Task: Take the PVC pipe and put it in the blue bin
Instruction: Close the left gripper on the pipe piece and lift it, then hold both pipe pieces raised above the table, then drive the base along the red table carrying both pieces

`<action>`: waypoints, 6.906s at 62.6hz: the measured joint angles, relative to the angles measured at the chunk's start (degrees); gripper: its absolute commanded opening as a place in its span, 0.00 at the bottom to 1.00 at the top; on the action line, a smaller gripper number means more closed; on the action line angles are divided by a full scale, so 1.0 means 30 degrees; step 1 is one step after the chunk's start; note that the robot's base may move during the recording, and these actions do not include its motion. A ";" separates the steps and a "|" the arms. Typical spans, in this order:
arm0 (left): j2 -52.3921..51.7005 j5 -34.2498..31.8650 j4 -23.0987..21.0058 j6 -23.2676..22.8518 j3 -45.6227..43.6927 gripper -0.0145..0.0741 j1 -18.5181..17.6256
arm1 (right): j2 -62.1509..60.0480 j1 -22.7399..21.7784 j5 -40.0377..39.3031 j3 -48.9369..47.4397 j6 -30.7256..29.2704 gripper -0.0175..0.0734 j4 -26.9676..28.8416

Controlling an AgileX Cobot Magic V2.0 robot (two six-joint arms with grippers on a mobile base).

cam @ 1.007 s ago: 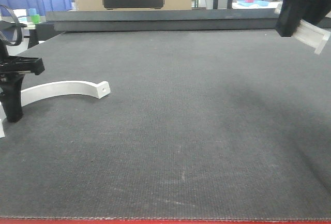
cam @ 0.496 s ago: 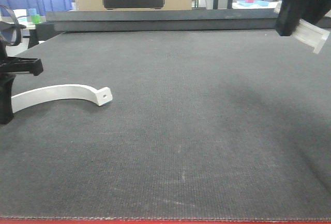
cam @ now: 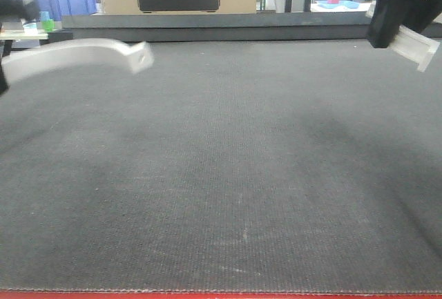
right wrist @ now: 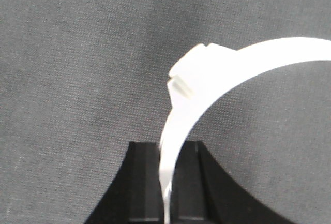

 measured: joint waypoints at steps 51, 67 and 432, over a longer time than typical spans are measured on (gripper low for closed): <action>-1.0427 -1.1764 -0.3209 0.0282 0.8237 0.04 -0.0634 | -0.4684 -0.0209 -0.6824 0.3713 0.4067 0.01 -0.4544; -1.2620 -1.2701 -0.3209 0.0282 0.9310 0.04 0.0582 | -0.6912 -0.3171 -0.8053 0.6453 0.3777 0.01 -0.4617; -2.0107 -1.7231 0.0041 0.0452 1.2244 0.04 0.0596 | -2.1310 -0.5914 -1.4609 1.3414 -0.6571 0.01 0.4526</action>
